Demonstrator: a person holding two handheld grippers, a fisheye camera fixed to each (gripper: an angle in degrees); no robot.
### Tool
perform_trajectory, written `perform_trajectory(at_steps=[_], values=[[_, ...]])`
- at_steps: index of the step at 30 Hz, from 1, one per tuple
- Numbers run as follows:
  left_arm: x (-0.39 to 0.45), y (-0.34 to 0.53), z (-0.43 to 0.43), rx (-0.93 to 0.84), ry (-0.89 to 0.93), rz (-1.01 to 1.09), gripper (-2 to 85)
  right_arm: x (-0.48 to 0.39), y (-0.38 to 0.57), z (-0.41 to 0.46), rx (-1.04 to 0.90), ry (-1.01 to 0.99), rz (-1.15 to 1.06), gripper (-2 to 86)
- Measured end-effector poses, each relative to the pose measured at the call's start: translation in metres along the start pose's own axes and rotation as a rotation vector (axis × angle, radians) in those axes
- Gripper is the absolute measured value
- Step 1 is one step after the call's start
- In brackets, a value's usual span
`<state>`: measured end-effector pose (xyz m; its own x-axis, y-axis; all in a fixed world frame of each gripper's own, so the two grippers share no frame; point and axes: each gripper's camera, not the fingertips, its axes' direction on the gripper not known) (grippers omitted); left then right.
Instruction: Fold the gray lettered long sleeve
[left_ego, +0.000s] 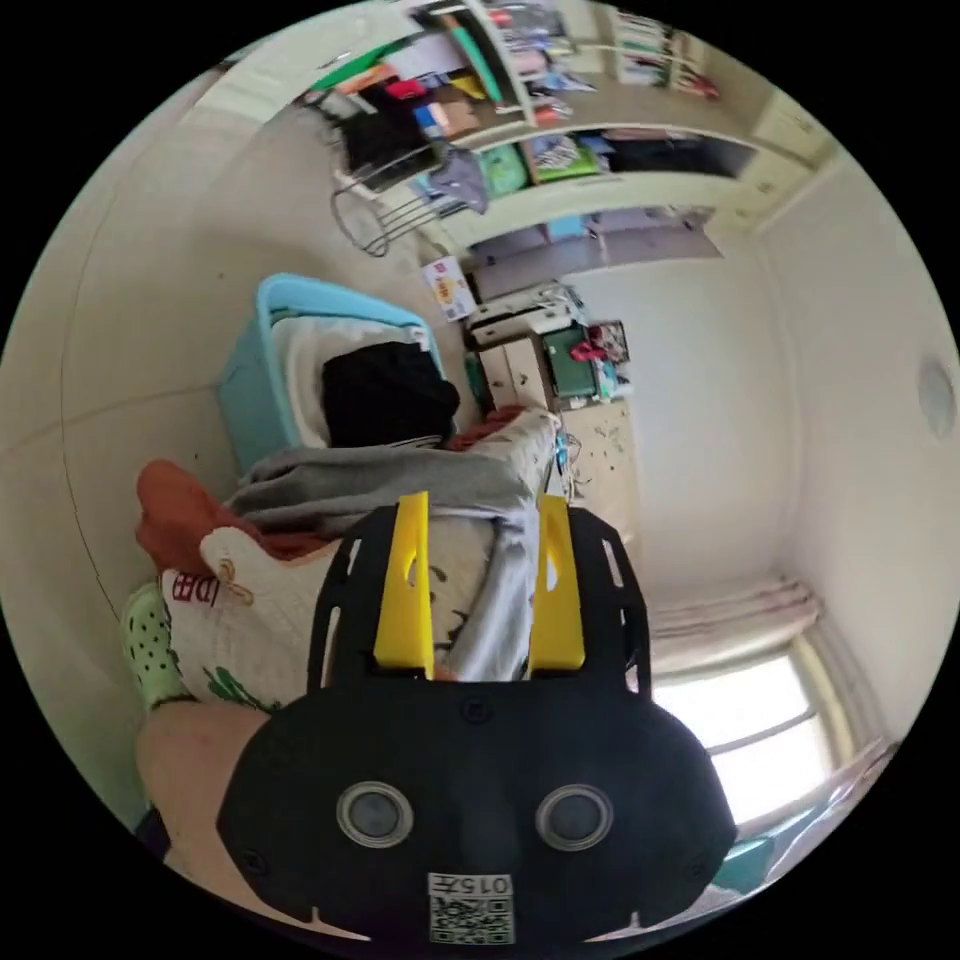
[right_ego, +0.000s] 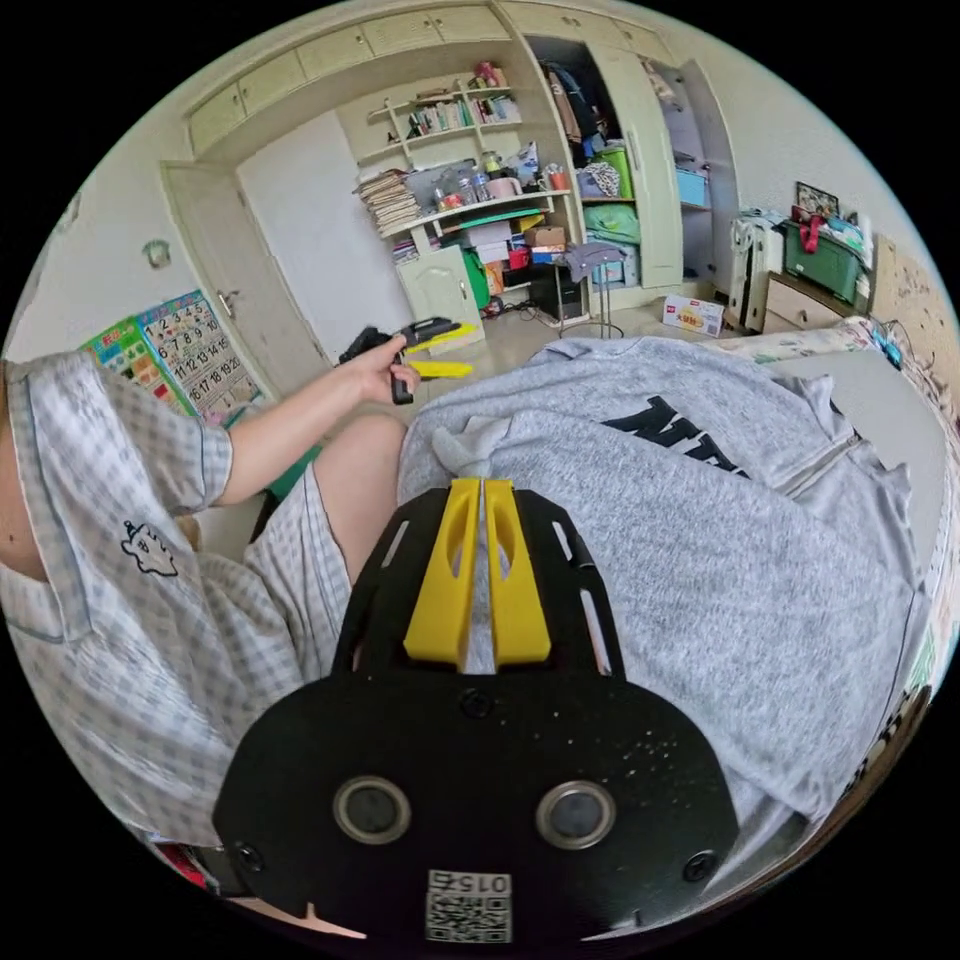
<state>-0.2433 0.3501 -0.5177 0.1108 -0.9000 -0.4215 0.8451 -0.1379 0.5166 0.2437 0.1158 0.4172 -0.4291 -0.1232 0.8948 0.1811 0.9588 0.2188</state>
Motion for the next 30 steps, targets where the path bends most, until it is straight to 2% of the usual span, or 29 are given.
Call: perform_trajectory(at_steps=[2,4,7,15,18,20,22,26,29,30], values=[[-0.028,-0.031,0.008,-0.043,-0.03,-0.124,17.6,0.0,-0.011,0.01,0.005,0.034,0.078,0.1],[-0.058,-0.062,0.029,-0.163,0.038,-0.305,19.6,-0.006,-0.022,0.024,-0.008,0.053,0.114,-0.2],[-0.083,-0.092,0.052,-0.283,0.09,-0.436,20.7,-0.021,-0.042,0.051,-0.039,0.075,0.147,-0.5],[-0.14,-0.139,0.071,-0.453,0.095,-0.577,19.2,-0.072,-0.095,0.117,-0.136,0.208,0.127,-0.9],[-0.145,-0.141,0.082,-0.501,0.117,-0.569,17.0,-0.088,-0.112,0.141,-0.139,0.22,0.134,-1.0],[-0.148,-0.139,0.089,-0.52,0.194,-0.561,13.9,-0.094,-0.12,0.146,-0.13,0.215,0.144,-1.0],[-0.151,-0.134,0.081,-0.465,0.225,-0.562,4.8,-0.099,-0.129,0.15,-0.125,0.204,0.166,-1.0],[-0.133,-0.13,0.053,-0.308,0.19,-0.492,0.6,-0.121,-0.148,0.159,-0.115,0.212,0.183,-1.0],[-0.08,-0.127,0.029,-0.182,0.126,-0.257,-0.1,-0.137,-0.164,0.166,-0.12,0.228,0.185,-1.0],[-0.043,-0.121,0.019,-0.125,0.099,-0.098,-0.3,-0.143,-0.17,0.168,-0.118,0.229,0.19,-1.0]])
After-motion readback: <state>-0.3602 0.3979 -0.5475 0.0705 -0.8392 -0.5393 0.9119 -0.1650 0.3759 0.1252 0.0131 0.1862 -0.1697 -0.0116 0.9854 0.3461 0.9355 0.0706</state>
